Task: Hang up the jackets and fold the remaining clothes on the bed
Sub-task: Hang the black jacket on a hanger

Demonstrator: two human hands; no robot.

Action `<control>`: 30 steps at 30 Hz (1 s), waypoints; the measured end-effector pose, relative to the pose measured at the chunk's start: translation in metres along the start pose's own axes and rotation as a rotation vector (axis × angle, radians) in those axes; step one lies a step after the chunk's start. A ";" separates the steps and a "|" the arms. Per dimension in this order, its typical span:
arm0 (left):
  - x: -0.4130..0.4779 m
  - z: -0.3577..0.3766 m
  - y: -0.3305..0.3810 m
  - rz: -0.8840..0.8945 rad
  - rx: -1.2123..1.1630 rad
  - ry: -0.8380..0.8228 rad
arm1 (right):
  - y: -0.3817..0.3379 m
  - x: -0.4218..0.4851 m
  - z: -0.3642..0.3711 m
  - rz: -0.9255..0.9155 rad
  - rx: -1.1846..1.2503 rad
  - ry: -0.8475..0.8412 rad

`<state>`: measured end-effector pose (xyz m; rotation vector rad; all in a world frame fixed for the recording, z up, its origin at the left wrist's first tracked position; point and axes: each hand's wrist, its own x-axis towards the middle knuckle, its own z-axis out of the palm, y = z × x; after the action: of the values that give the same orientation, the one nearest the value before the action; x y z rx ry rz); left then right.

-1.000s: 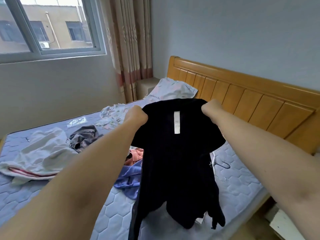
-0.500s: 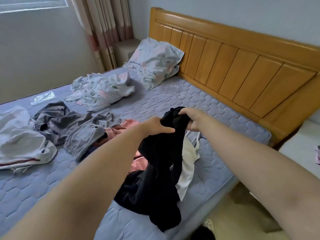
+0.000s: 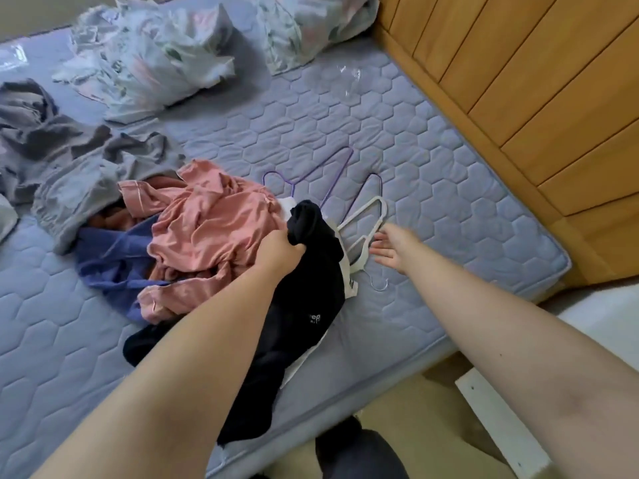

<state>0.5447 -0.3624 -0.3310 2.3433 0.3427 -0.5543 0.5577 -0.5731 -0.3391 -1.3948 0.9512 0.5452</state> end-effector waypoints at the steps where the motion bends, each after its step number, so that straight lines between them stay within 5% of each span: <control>1: 0.008 0.012 -0.001 -0.035 0.000 0.020 | 0.008 0.017 -0.010 0.020 -0.023 0.037; 6: 0.044 0.066 -0.016 -0.099 0.005 0.044 | 0.059 0.094 -0.040 0.128 -0.089 0.118; 15: 0.065 0.135 -0.078 -0.180 -0.049 0.036 | 0.143 0.179 -0.007 0.362 0.017 0.027; 22: 0.059 0.147 -0.110 -0.172 -0.127 0.016 | 0.140 0.206 0.027 0.254 0.252 0.029; 30: 0.051 0.146 -0.104 -0.150 -0.142 0.021 | 0.141 0.235 0.029 0.183 0.133 0.183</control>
<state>0.5061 -0.3830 -0.5122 2.1995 0.5537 -0.5574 0.5779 -0.5728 -0.6140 -1.2608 1.2498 0.4864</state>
